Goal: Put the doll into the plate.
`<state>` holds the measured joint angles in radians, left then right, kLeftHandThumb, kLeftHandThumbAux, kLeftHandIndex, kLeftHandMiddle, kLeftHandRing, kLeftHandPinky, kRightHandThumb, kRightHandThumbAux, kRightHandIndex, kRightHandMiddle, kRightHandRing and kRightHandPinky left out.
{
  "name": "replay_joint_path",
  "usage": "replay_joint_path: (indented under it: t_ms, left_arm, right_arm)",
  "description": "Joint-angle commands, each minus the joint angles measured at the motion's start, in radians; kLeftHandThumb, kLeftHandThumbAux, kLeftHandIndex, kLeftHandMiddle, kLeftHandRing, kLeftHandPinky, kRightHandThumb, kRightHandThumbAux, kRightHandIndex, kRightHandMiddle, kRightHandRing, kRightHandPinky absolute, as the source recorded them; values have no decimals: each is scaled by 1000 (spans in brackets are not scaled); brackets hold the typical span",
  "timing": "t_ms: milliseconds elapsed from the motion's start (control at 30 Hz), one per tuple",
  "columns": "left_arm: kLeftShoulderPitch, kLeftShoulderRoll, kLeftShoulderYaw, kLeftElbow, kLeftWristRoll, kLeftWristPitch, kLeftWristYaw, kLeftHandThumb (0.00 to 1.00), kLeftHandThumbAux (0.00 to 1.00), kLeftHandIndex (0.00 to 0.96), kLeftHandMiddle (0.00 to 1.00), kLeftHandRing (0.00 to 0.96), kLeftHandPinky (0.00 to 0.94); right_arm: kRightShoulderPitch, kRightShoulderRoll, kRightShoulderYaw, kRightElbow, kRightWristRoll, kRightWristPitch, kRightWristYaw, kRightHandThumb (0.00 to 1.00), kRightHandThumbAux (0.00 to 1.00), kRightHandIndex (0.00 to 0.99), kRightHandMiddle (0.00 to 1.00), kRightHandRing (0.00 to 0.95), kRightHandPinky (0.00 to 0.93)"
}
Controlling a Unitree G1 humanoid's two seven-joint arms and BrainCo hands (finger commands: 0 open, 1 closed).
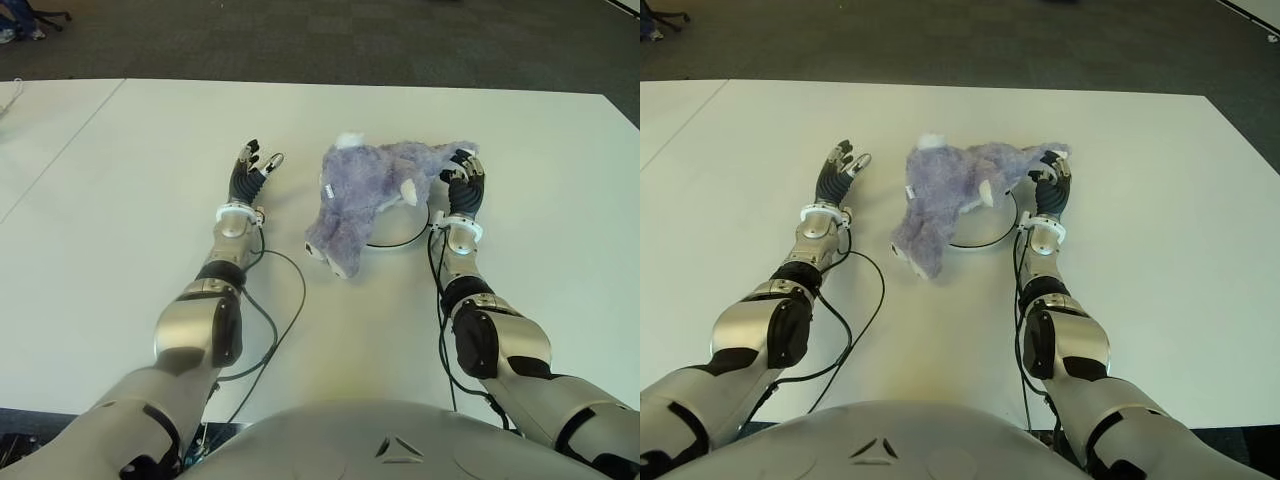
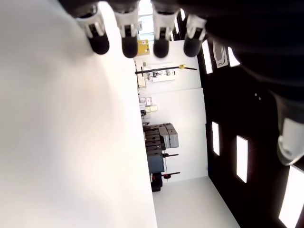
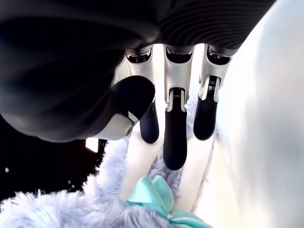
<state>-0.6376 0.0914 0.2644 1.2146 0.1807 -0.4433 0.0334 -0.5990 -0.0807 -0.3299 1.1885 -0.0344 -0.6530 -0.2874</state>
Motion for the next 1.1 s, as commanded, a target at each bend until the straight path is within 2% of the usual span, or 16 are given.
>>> replay_joint_path:
  t_ms: [33, 67, 167, 267, 367, 767, 1100]
  left_arm:
    - [198, -84, -15, 145, -26, 103, -122, 0, 495, 0, 0, 0, 0]
    - [213, -88, -11, 146, -34, 99, -129, 0, 495, 0, 0, 0, 0]
    - [226, -95, -2, 146, -52, 94, -142, 0, 497, 0, 0, 0, 0]
    - [227, -99, 2, 146, -66, 96, -149, 0, 503, 0, 0, 0, 0]
    - [213, -108, -1, 144, -73, 92, -143, 0, 516, 0, 0, 0, 0]
    - [214, -115, -17, 142, -74, 68, -113, 0, 530, 0, 0, 0, 0]
    - [211, -122, -14, 144, -74, 78, -90, 0, 536, 0, 0, 0, 0]
  right_arm:
    - [272, 83, -28, 147, 40, 56, 15, 1000, 663, 235, 330, 462, 321]
    - [272, 82, -28, 147, 40, 55, 17, 1000, 696, 236, 332, 479, 348]
    - [272, 79, -31, 147, 43, 54, 27, 1000, 702, 234, 330, 450, 405]
    - [271, 77, -36, 147, 48, 54, 37, 1000, 701, 233, 329, 441, 420]
    - [271, 75, -31, 147, 39, 51, 26, 1000, 709, 236, 330, 486, 355]
    - [267, 66, -33, 149, 38, 59, 23, 1000, 709, 241, 304, 493, 350]
    - [266, 68, -52, 147, 60, 53, 54, 1000, 706, 256, 330, 473, 371]
